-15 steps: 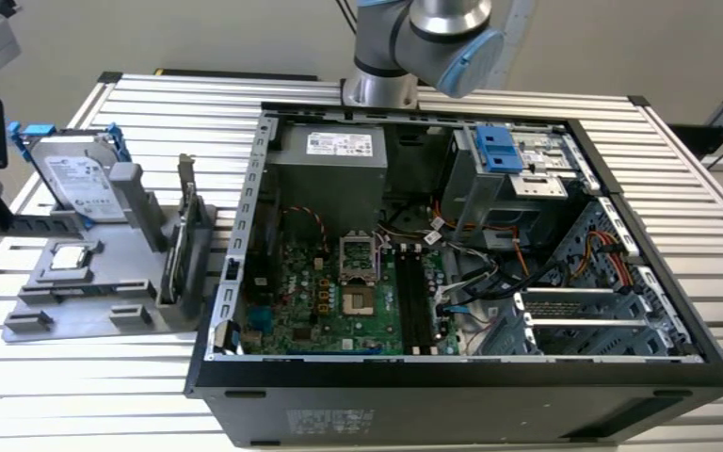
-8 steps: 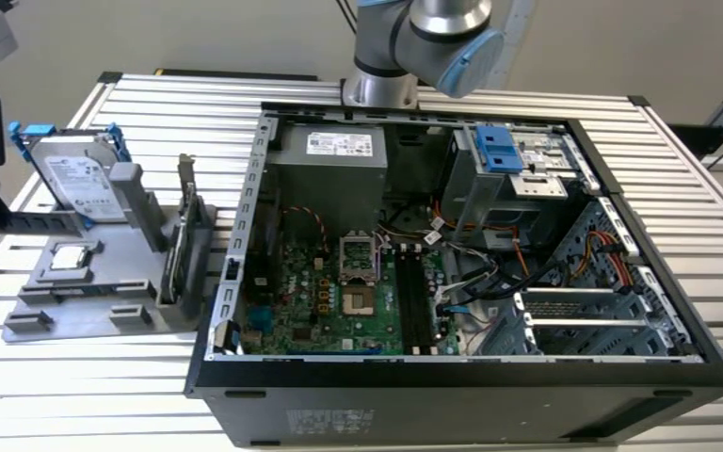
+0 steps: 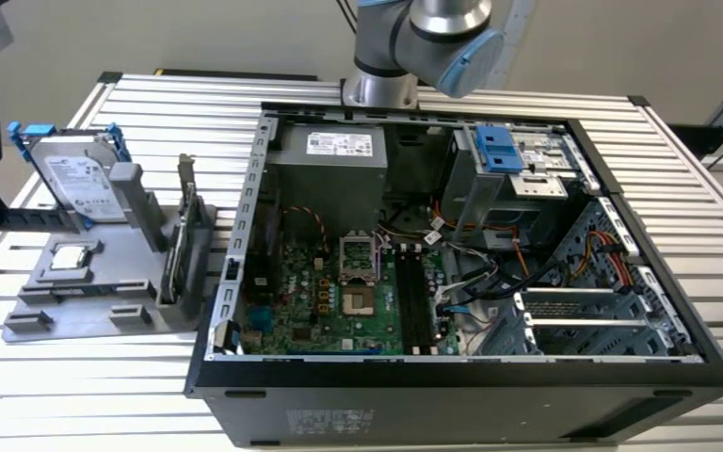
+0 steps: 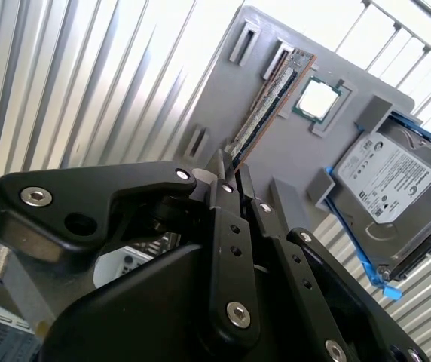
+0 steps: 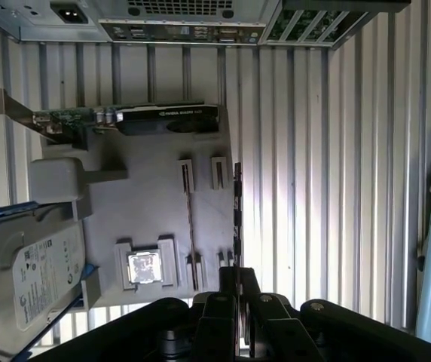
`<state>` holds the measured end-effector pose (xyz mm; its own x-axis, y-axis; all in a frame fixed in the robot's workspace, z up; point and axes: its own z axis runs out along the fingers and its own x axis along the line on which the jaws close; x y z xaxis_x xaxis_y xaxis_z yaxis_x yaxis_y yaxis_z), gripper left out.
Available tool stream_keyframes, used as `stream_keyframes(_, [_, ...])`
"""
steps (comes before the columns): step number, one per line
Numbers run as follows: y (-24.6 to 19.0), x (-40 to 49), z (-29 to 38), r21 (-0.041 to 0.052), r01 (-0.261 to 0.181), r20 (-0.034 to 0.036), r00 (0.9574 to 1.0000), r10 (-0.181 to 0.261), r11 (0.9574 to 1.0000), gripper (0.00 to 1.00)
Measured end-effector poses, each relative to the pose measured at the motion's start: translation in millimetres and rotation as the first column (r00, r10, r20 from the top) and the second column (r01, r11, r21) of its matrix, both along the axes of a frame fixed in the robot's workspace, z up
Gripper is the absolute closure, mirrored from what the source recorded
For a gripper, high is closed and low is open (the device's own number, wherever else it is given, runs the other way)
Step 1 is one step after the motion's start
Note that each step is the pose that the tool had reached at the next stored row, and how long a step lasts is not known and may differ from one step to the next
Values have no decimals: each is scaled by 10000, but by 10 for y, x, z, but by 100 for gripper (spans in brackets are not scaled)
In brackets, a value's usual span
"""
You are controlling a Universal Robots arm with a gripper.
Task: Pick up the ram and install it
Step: 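Pick up the ram and move it above insertion slot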
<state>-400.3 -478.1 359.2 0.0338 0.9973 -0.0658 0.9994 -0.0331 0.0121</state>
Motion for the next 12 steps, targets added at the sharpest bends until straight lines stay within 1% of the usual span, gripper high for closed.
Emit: stream_keyframes(12, [0, 0, 37, 0, 0, 0, 10000, 0, 10000, 100])
